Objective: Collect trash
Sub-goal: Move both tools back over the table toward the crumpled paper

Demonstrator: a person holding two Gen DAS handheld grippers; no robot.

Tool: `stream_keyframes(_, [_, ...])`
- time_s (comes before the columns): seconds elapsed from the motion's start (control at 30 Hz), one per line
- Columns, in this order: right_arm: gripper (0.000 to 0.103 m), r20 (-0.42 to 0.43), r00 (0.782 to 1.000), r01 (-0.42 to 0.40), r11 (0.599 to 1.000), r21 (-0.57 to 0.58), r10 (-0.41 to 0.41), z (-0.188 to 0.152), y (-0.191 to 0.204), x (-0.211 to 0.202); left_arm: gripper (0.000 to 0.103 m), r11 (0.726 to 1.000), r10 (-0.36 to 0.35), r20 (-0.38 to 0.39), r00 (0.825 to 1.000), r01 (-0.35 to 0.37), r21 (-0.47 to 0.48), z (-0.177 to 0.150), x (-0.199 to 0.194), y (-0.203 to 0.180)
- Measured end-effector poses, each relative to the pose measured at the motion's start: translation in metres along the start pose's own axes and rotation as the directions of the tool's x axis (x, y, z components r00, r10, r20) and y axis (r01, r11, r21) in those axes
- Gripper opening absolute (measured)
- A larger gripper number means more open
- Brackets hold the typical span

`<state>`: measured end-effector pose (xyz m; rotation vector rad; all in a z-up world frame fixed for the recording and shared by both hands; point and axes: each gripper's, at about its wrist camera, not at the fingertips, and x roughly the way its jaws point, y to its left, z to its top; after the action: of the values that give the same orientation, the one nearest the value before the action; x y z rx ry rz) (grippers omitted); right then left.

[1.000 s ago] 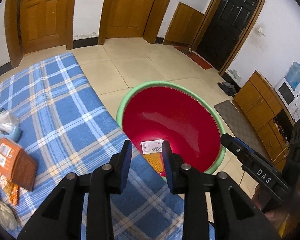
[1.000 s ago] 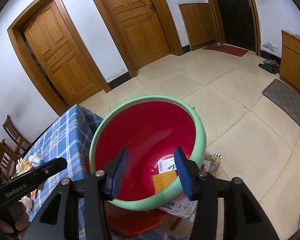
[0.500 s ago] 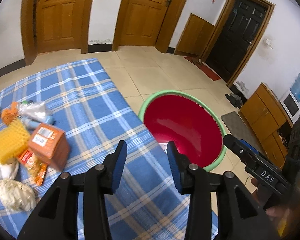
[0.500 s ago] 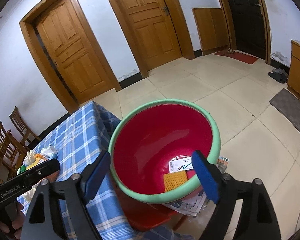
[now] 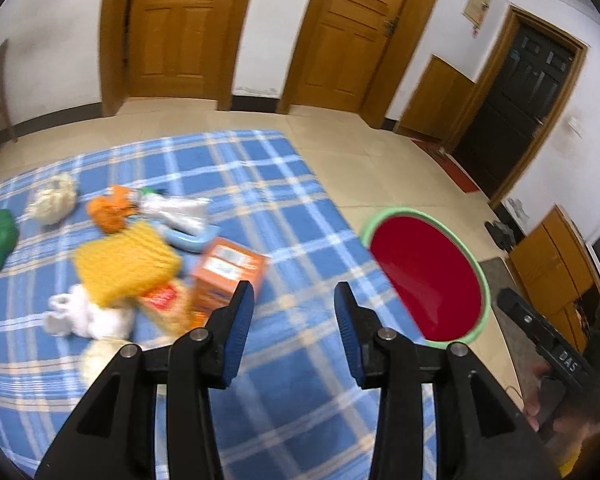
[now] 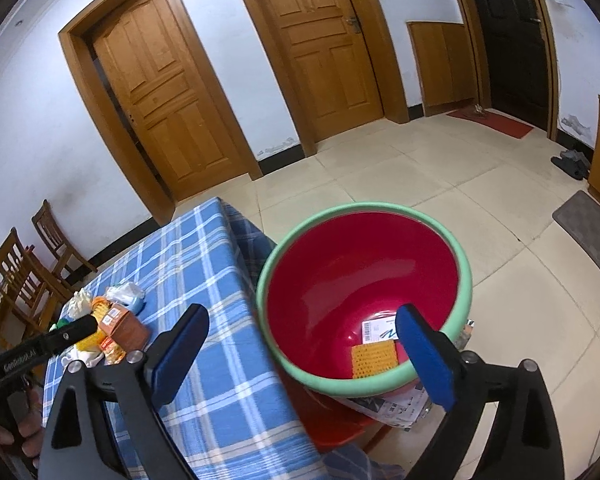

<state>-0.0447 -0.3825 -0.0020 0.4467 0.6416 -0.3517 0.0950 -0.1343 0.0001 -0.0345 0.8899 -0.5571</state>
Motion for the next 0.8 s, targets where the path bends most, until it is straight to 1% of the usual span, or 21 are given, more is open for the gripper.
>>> stream_keyframes(0.2, [0.099, -0.037, 0.999, -0.029, 0.999, -0.027, 0.028, 0.006, 0.024, 0.007, 0.042, 0.996, 0.078, 0.036, 0.996, -0.077, -0.041, 0.012, -0.014, 0.043])
stream_keyframes(0.43, [0.099, -0.068, 0.995, -0.073, 0.995, -0.064, 0.068, 0.011, 0.061, 0.02, 0.042, 0.983, 0.171, 0.061, 0.983, -0.166, -0.08, 0.026, -0.024, 0.1])
stream_keyframes(0.6, [0.1, -0.087, 0.993, -0.09, 0.993, -0.072, 0.084, 0.011, 0.086, 0.033, 0.042, 0.973, 0.211, 0.056, 0.976, -0.204, -0.108, 0.038, -0.019, 0.133])
stream_keyframes(0.73, [0.1, -0.102, 0.992, -0.082, 0.993, -0.081, 0.073, 0.009, 0.099, 0.043, 0.042, 0.963, 0.251, 0.055, 0.966, -0.244, -0.115, 0.048, -0.013, 0.158])
stream_keyframes(0.8, [0.102, -0.111, 0.992, -0.075, 0.994, -0.085, 0.066, 0.008, 0.105, 0.047, 0.042, 0.958, 0.27, 0.051, 0.962, -0.263, -0.114, 0.052, -0.007, 0.171])
